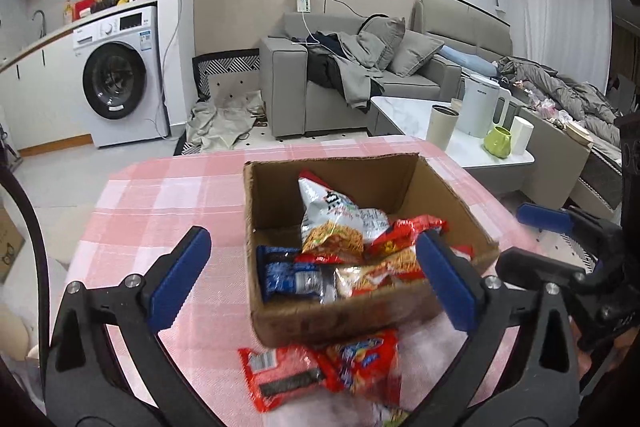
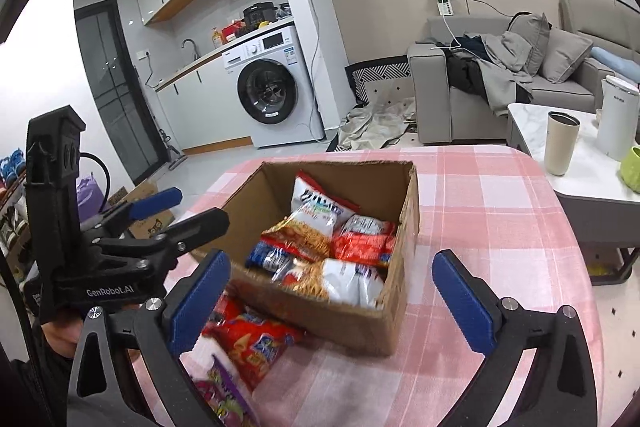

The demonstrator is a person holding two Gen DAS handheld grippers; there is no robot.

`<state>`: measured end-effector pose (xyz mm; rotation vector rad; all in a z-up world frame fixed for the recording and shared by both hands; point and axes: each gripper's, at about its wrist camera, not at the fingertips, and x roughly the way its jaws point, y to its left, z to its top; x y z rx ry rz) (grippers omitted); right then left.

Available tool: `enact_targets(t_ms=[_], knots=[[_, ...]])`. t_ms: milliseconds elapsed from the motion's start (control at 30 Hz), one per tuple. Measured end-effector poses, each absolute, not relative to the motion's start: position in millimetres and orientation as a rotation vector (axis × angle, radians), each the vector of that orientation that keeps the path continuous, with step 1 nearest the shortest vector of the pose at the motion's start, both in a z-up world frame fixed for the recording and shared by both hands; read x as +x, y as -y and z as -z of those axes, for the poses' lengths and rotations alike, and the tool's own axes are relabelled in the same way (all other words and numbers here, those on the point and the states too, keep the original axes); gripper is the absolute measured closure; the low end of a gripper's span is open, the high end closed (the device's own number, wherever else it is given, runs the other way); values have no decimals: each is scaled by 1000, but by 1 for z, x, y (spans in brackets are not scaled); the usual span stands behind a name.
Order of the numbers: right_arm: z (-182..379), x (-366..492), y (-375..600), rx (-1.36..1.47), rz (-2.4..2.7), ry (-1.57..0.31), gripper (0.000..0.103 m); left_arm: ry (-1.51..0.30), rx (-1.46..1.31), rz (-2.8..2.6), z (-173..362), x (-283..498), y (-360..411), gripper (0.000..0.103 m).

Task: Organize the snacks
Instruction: 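Withdraw both tools from the box toward the purple candy bags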

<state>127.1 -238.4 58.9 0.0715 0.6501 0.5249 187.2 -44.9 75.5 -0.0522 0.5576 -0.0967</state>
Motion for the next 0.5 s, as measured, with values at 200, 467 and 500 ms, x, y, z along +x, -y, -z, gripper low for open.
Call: enact_targets(t_ms=[200,467,500], knots=[[-54,105,242,58,-522,-653,0,-558,-62,76,-74,153,37,1],[-48,82,239,24,-527,-648,0,-567,-46,62,-66,121,34,1],[-47,80,239,22,-528,-649,0,-568,-46,59,-65,118,34,1]])
